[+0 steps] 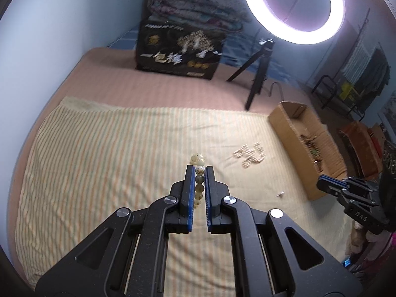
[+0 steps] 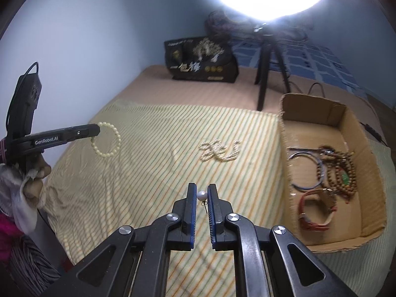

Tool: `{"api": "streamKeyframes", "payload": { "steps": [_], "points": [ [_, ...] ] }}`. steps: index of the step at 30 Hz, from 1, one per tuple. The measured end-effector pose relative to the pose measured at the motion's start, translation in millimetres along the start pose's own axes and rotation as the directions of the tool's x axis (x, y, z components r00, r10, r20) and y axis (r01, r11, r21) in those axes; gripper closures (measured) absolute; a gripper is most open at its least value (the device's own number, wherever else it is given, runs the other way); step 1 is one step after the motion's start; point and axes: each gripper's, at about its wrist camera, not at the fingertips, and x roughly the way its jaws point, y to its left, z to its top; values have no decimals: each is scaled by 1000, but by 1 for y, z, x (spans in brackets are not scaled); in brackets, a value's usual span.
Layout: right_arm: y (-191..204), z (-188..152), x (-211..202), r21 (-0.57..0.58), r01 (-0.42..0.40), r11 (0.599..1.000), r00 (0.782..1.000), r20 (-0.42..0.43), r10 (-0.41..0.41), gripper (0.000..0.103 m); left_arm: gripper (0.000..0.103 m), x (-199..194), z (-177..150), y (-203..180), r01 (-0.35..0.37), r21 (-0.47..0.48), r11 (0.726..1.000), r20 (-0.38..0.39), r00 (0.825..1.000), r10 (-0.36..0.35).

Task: Organize jewelry
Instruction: 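Carry the bracelet and pearl earring with both tools over the cardboard box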

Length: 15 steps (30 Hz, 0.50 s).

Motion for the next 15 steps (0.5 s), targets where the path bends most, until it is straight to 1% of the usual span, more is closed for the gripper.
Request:
{"api": "streamKeyframes", "payload": {
  "steps": [7, 15],
  "points": [
    [-27, 6, -21, 55, 31, 998, 999, 41, -33, 97, 98, 2, 12, -44, 57, 42, 997, 16, 998, -58],
    [-61, 12, -45, 127, 69, 989, 993, 85, -80, 97, 98, 12, 24, -106, 127, 102, 987, 17, 991, -130]
  ]
}}
